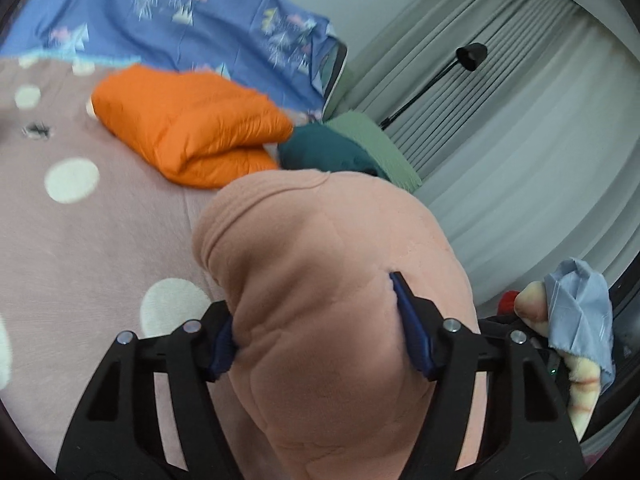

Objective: Fold large clothes
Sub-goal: 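Lift the peach jacket bundle with both grippers off the bed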

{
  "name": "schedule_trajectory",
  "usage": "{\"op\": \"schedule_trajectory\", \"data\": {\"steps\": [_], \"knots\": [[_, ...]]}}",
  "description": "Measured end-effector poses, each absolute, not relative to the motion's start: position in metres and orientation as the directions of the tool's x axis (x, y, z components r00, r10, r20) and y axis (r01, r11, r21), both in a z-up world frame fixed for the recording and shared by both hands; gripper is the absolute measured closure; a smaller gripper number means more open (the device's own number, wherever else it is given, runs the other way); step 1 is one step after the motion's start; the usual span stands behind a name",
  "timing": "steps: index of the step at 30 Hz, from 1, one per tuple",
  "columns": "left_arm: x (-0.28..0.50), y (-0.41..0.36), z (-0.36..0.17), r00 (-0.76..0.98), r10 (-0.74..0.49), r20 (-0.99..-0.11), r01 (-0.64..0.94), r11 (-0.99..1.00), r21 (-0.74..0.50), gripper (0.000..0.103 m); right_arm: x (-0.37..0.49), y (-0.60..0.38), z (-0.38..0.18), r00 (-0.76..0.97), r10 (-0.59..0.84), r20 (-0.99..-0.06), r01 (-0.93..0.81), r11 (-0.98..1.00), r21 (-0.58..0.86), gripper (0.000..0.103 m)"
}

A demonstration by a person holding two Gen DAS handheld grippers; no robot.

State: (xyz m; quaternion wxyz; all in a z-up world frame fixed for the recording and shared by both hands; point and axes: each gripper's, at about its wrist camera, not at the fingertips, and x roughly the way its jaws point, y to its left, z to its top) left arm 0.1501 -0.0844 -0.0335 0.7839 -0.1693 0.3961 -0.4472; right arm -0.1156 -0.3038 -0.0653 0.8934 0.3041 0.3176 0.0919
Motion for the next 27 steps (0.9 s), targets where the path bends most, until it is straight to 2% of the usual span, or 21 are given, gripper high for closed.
{"op": "schedule_trajectory", "data": {"steps": [6, 11, 20, 27], "knots": [[0.132, -0.05, -0.002, 0.343, -0.831, -0.437, 0.58, 0.554, -0.598, 0.036, -0.11, -0.29, -0.041, 0.784, 0.39, -0.483, -0.052, 0.817, 0.574, 0.056], [0.136, -0.015, 0.038, 0.423, -0.805, -0.417, 0.586, 0.594, -0.551, 0.036, -0.069, -0.275, -0.012, 0.763, 0.45, -0.465, -0.156, 0.825, 0.543, 0.056], [0.194, 0.051, 0.108, 0.598, -0.71, -0.372, 0.556, 0.702, -0.445, 0.036, 0.068, -0.244, 0.024, 0.685, 0.589, -0.429, -0.321, 0.772, 0.548, 0.056], [0.276, 0.102, 0.108, 0.677, -0.64, -0.362, 0.467, 0.755, -0.46, 0.037, 0.187, -0.206, 0.027, 0.635, 0.632, -0.445, -0.378, 0.756, 0.534, 0.056]]}}
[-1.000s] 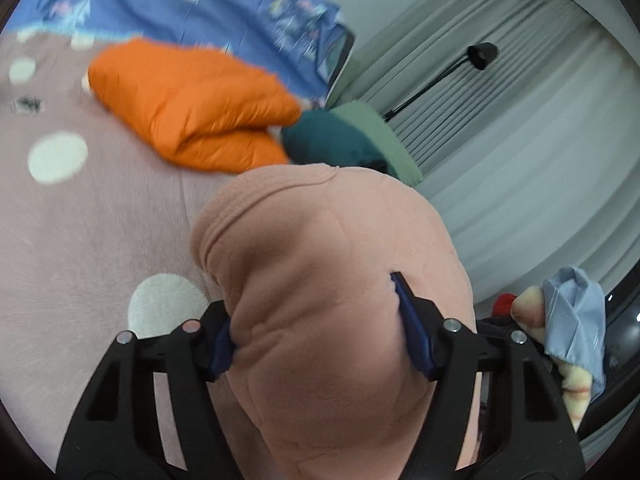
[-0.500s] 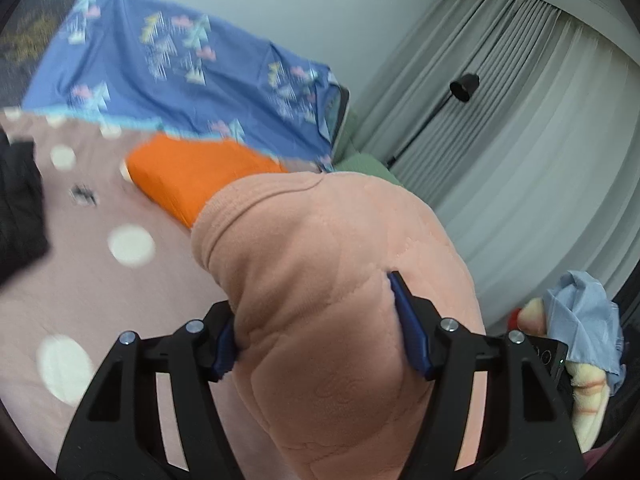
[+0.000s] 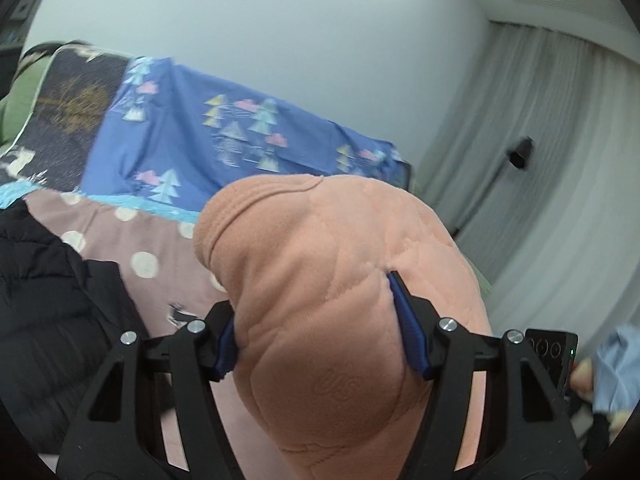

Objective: Fold large clothes
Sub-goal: 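Lift the peach jacket bundle with both grippers off the bed, then carry the bundle beside the orange jacket and release it with both grippers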

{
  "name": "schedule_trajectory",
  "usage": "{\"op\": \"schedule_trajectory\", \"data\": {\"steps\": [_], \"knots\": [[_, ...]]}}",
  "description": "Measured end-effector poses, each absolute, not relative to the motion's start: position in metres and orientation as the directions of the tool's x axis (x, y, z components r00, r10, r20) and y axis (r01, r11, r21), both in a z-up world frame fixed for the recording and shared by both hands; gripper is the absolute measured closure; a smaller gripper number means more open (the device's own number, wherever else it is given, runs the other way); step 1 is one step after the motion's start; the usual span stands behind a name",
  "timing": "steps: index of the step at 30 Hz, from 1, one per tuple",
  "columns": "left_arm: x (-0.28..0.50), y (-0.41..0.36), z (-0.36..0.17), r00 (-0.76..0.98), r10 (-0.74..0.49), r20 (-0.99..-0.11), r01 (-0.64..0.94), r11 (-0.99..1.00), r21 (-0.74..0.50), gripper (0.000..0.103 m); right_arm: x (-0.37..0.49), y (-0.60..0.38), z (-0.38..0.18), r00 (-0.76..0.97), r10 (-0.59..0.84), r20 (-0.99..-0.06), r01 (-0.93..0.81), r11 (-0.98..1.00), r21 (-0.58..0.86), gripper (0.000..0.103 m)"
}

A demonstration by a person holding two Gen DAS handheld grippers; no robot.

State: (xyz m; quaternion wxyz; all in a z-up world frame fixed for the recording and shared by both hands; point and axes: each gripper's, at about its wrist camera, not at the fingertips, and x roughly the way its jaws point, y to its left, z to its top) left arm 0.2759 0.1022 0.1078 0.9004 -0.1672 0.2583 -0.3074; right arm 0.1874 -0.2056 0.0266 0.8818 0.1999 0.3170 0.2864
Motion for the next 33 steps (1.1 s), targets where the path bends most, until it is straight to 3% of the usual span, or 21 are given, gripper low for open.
{"op": "schedule_trajectory", "data": {"steps": [8, 15, 19, 21, 23, 26, 30, 33], "knots": [[0.372, 0.138, 0.083, 0.749, -0.513, -0.419, 0.333, 0.839, -0.431, 0.038, 0.304, -0.172, -0.006, 0.587, 0.651, -0.481, -0.379, 0.746, 0.547, 0.056], [0.435, 0.153, 0.026, 0.761, -0.416, -0.498, 0.21, 0.884, -0.417, 0.038, 0.356, -0.148, -0.048, 0.56, 0.612, -0.558, -0.335, 0.783, 0.523, 0.056], [0.461, 0.163, -0.026, 0.736, -0.353, -0.577, 0.104, 0.902, -0.419, 0.038, 0.377, -0.136, -0.081, 0.551, 0.556, -0.623, -0.291, 0.827, 0.481, 0.056], [0.469, 0.163, -0.056, 0.717, -0.251, -0.65, 0.012, 0.937, -0.349, 0.037, 0.382, -0.126, -0.102, 0.532, 0.483, -0.696, -0.254, 0.875, 0.413, 0.05], [0.47, 0.16, -0.074, 0.701, -0.174, -0.691, -0.039, 0.959, -0.28, 0.028, 0.378, -0.125, -0.113, 0.567, 0.415, -0.711, -0.211, 0.908, 0.362, 0.049], [0.459, 0.159, -0.072, 0.712, -0.194, -0.675, -0.011, 0.958, -0.287, 0.025, 0.375, -0.133, -0.114, 0.576, 0.433, -0.693, -0.187, 0.895, 0.404, 0.045], [0.433, 0.151, -0.051, 0.73, -0.242, -0.639, 0.083, 0.96, -0.269, 0.024, 0.369, -0.123, -0.103, 0.596, 0.357, -0.719, -0.175, 0.932, 0.318, 0.038], [0.401, 0.122, -0.038, 0.701, -0.362, -0.614, 0.247, 0.931, -0.268, 0.023, 0.355, -0.126, -0.082, 0.659, 0.281, -0.698, -0.154, 0.958, 0.242, 0.033]]}}
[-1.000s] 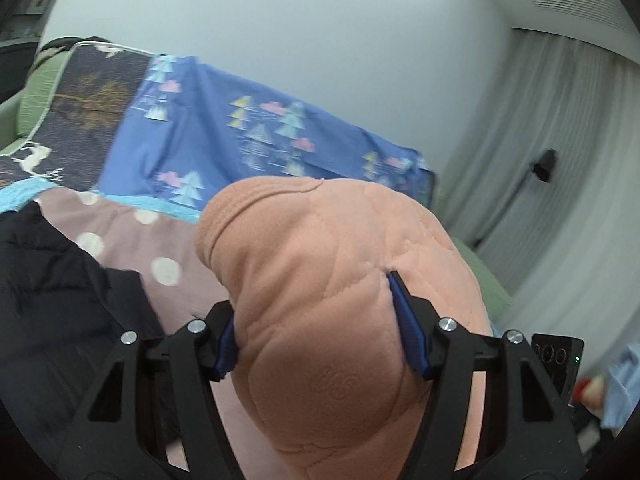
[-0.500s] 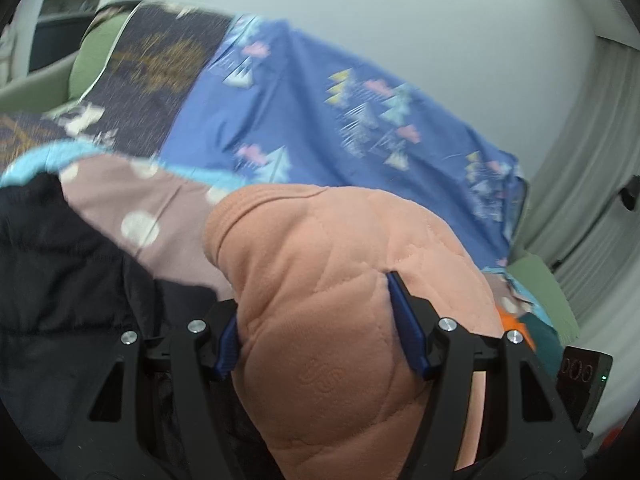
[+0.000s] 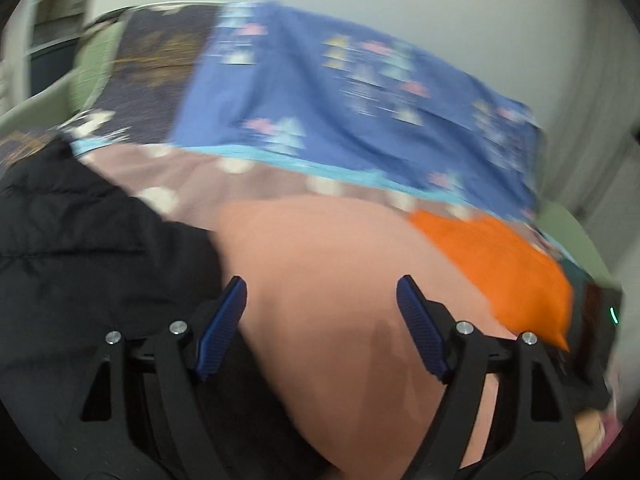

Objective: Fold large clothes
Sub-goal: 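Carry the bundle beside the orange jacket and release it with both grippers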

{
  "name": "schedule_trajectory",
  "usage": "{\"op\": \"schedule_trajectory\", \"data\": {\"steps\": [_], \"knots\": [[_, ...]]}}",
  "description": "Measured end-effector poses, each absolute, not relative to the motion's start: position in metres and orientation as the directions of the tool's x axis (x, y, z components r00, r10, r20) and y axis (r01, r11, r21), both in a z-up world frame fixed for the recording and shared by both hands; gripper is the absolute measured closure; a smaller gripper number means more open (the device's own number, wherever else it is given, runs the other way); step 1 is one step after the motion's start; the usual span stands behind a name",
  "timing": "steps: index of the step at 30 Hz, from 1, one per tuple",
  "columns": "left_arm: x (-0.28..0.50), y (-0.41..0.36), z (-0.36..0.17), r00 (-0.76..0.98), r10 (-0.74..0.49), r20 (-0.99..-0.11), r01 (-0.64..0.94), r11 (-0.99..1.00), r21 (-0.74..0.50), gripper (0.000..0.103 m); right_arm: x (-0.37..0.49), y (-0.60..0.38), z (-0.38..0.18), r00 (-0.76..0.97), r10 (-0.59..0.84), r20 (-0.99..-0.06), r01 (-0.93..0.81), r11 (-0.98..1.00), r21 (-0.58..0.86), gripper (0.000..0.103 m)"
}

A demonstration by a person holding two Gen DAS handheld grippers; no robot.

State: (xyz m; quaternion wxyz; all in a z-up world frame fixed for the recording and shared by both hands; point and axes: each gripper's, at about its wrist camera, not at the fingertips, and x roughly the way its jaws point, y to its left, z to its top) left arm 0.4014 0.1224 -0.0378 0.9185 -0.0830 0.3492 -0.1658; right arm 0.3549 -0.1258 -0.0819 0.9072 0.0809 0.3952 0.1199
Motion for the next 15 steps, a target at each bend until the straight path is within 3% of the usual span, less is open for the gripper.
{"op": "schedule_trajectory", "data": {"steps": [3, 5, 7, 15], "knots": [[0.379, 0.081, -0.055, 0.644, -0.311, -0.699, 0.331, 0.937, -0.113, 0.018, 0.316, -0.127, -0.057, 0.73, 0.279, -0.624, -0.198, 0.96, 0.198, 0.033], [0.36, 0.054, -0.077, 0.701, -0.182, -0.69, 0.339, 0.936, 0.098, 0.016, 0.287, -0.128, -0.049, 0.742, 0.306, -0.597, -0.244, 0.952, 0.184, 0.033], [0.349, 0.042, -0.085, 0.737, -0.118, -0.665, 0.321, 0.928, 0.191, 0.015, 0.265, -0.129, -0.053, 0.731, 0.302, -0.612, -0.259, 0.952, 0.162, 0.033], [0.335, 0.059, -0.068, 0.72, -0.133, -0.681, 0.219, 0.975, 0.041, 0.015, 0.194, -0.15, -0.048, 0.742, 0.219, -0.633, -0.194, 0.975, 0.11, 0.032]]}}
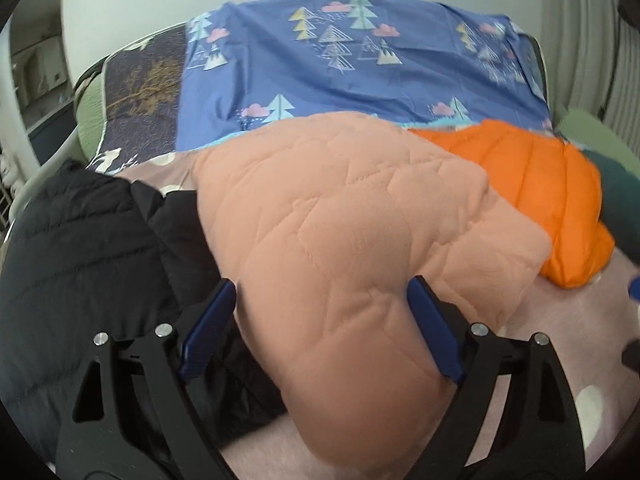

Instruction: Fold large clothes

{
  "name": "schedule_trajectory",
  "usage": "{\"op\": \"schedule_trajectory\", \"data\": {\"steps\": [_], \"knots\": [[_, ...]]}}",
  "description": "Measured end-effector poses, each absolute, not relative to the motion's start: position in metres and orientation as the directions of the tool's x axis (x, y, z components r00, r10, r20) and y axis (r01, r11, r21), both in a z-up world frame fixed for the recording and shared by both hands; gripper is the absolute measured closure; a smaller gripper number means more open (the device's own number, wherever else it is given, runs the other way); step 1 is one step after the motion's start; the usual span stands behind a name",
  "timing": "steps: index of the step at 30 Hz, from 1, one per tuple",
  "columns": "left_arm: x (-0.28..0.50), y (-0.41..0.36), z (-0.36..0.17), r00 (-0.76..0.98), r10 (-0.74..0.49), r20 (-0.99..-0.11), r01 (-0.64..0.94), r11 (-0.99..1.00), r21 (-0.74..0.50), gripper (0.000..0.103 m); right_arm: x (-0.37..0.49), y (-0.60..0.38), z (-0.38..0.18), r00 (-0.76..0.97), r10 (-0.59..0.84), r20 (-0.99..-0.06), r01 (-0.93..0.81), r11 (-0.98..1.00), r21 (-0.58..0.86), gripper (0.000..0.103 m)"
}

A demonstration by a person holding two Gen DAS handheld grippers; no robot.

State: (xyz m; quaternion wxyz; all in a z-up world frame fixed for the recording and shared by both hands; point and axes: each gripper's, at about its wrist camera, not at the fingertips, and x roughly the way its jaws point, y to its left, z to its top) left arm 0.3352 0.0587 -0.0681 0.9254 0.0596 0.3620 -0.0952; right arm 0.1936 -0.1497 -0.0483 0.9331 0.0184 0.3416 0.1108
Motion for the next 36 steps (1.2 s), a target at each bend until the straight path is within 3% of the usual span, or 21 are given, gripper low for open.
{"op": "schedule_trajectory", "data": {"steps": [8, 15, 28, 36], "knots": [[0.256, 0.035, -0.034, 0.76, -0.095, -0.643, 0.224, 0.967, 0.122, 0.007, 0.129, -0.164, -0.017, 0.795, 0.157, -0.586, -0.136, 0.987, 0.082, 0.026], [0.186, 0.03, -0.003, 0.788, -0.133, -0.601, 0.232, 0.968, 0.091, 0.002, 0.077, -0.163, 0.006, 0.829, 0.14, -0.542, -0.123, 0.99, 0.069, 0.024], [0.08, 0.044, 0.038, 0.845, -0.119, -0.521, 0.192, 0.977, 0.089, 0.002, 0.006, -0.154, 0.037, 0.85, 0.135, -0.509, -0.096, 0.99, 0.102, 0.012], [0.032, 0.047, 0.036, 0.839, -0.051, -0.542, 0.135, 0.984, 0.115, 0.002, -0.031, -0.143, 0.039, 0.841, 0.064, -0.537, -0.043, 0.998, 0.052, 0.01]]}}
